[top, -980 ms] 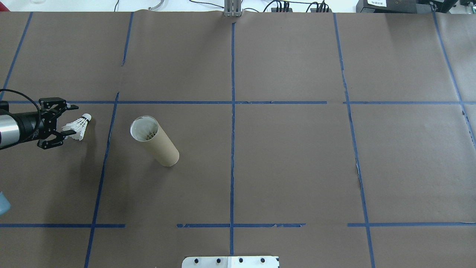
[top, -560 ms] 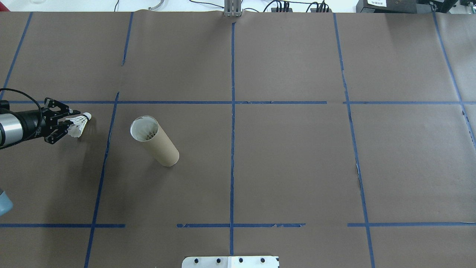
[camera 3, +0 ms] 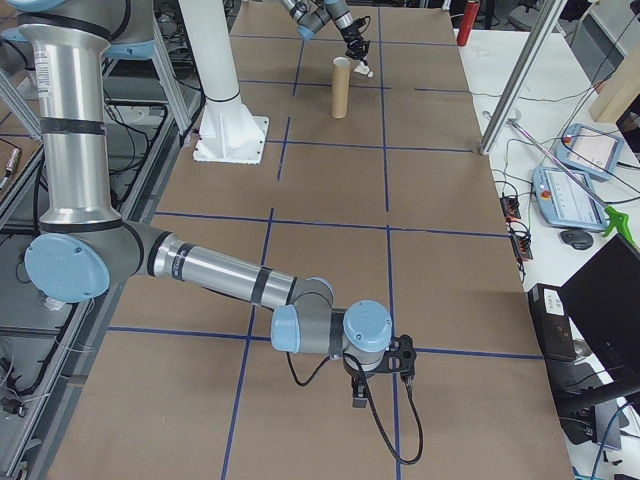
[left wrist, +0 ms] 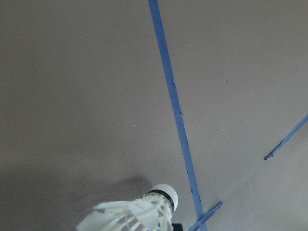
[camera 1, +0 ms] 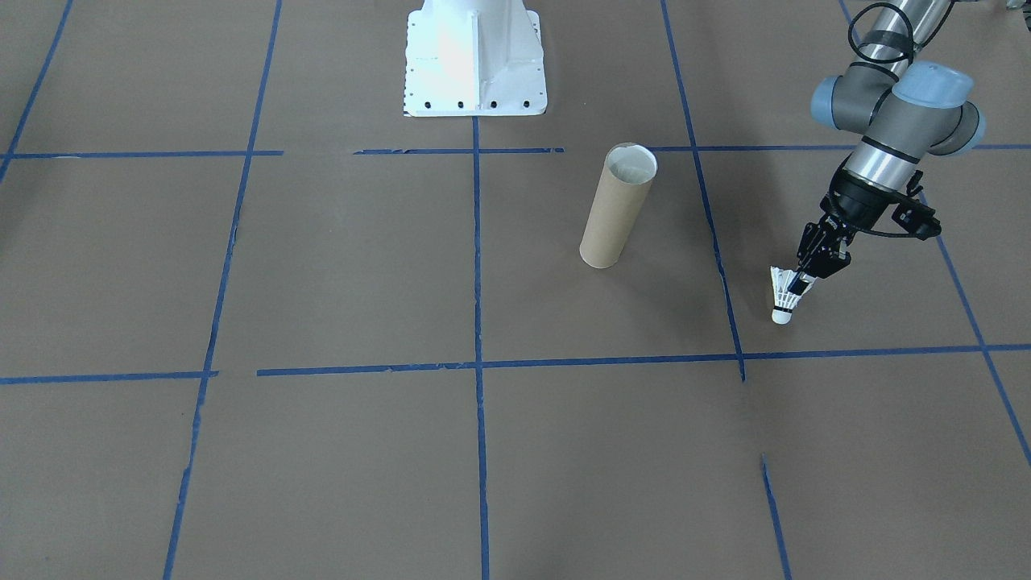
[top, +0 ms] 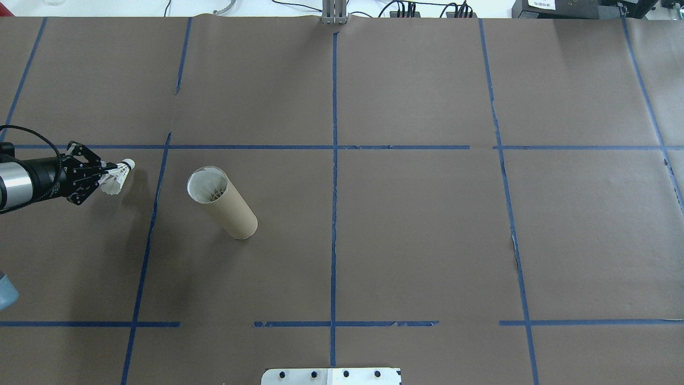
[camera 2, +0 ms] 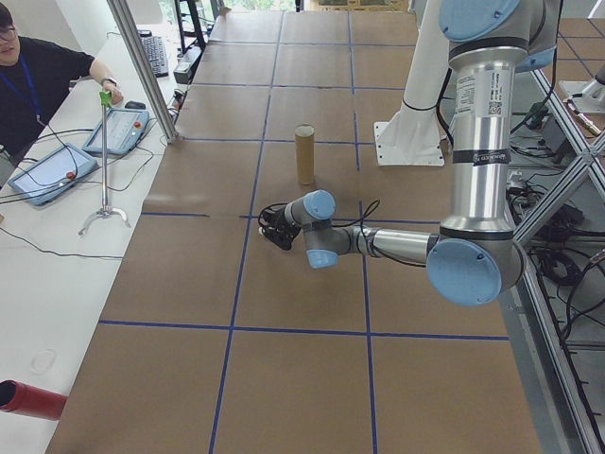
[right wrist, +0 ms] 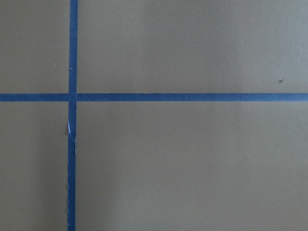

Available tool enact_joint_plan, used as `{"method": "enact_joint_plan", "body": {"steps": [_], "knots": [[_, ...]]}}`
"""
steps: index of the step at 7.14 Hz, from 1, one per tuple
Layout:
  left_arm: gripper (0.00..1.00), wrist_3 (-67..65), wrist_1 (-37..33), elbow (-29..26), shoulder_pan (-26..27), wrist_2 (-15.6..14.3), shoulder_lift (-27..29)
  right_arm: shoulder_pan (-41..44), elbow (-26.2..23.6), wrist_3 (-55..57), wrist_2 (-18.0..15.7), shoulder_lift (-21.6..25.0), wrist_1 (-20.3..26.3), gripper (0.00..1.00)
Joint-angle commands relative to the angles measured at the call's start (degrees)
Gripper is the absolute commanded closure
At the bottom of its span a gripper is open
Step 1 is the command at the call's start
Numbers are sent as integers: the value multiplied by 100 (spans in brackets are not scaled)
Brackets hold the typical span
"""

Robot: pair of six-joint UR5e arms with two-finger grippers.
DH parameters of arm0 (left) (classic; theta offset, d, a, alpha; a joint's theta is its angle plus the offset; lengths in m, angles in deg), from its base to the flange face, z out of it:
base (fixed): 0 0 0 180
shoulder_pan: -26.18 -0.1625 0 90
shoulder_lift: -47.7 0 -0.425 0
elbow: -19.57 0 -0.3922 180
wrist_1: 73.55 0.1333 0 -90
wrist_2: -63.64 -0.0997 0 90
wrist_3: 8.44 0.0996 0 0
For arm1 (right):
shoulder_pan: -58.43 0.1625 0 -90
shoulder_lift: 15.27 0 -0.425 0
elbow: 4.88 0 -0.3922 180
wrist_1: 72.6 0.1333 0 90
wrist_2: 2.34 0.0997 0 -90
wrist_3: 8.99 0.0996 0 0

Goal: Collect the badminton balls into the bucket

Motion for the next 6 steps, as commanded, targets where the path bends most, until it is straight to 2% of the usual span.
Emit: {"method": "enact_joint_plan", "body": {"steps": [1,2,3,4,6], "knots": [[100,695,902,668,41,665,37,0,0,0,0,0,0,0],[100,1284,1324,907,85,894,46,0,-9,0,0,0,0,0],[100,1899,1694,1187,277,1279,46,0,-9,0,0,0,0,0],[100,2471,2193,1460,618,1796,55,0,0,0,0,0,0,0],[100,3490,3448,2023,780,2230,168,0,-9,0,0,0,0,0]]}}
